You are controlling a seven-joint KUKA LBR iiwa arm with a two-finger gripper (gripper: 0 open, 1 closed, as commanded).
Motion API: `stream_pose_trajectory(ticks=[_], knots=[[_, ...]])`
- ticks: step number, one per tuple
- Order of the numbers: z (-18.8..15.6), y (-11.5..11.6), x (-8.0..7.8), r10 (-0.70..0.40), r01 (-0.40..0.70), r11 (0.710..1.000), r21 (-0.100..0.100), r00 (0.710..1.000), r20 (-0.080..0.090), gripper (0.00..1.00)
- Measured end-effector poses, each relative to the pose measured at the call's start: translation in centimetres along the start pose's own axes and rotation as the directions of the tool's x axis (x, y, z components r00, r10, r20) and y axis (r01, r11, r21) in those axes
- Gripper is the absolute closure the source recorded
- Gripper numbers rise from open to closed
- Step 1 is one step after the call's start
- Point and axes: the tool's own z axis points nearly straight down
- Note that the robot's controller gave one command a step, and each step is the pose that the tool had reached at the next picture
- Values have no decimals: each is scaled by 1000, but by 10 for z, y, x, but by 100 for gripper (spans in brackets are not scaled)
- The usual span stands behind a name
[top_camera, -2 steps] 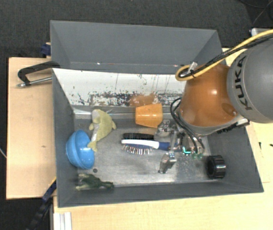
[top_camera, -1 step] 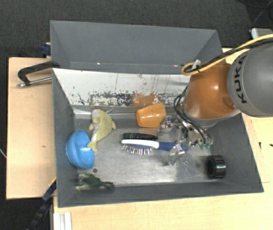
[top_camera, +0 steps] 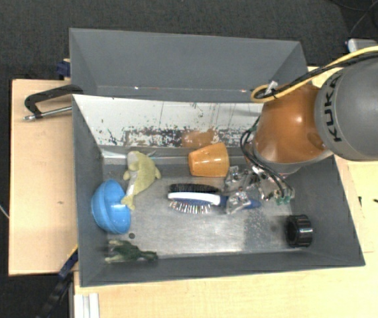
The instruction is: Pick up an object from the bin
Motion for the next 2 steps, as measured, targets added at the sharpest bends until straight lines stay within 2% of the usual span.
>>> stream_pose_trajectory(ticks=[1,2], knots=[[-19,8,-46,-164,164,986,-8,986,-28,100],[-132,10,-47,-134,134,991,4,991,10,100]])
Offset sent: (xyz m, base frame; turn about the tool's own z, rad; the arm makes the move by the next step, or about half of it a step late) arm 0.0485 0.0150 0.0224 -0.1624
